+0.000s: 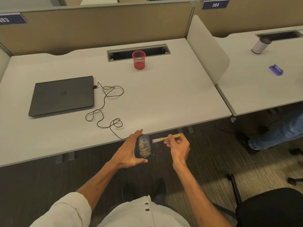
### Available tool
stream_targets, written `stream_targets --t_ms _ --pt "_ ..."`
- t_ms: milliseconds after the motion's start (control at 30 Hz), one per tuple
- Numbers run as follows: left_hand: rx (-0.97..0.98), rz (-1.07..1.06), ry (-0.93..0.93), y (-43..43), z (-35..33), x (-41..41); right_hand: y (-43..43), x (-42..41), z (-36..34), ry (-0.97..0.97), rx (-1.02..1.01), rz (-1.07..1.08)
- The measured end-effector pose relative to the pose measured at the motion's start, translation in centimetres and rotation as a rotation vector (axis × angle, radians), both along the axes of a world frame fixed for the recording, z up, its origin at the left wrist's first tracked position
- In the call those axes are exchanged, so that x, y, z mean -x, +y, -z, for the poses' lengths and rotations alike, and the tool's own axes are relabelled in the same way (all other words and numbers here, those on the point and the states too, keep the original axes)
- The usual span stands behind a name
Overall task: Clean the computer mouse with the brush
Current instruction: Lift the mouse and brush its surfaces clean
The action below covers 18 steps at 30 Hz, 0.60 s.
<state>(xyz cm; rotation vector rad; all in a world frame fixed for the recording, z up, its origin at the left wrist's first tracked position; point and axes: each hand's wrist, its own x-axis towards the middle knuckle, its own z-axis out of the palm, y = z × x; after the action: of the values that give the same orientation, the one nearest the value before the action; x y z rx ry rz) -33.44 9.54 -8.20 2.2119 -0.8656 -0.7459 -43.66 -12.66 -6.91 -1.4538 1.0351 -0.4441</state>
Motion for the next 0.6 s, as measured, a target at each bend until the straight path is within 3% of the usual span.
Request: stream_targets --t_ms 267,467,600 --pt "0.006 -0.012 0.006 -0.6 -0.1 -0.3 1.9 -1.0 0.1 0.002 -0.001 -0.140" --pt "-0.005 -0.001 0.017 -0.6 0.1 -0.3 0.4 0.2 0.9 0.068 0.050 -0.009" --pt "-0.016 0.000 0.006 -0.8 0.2 -0.3 -0.2 0.3 0.6 0.000 0.018 0.024"
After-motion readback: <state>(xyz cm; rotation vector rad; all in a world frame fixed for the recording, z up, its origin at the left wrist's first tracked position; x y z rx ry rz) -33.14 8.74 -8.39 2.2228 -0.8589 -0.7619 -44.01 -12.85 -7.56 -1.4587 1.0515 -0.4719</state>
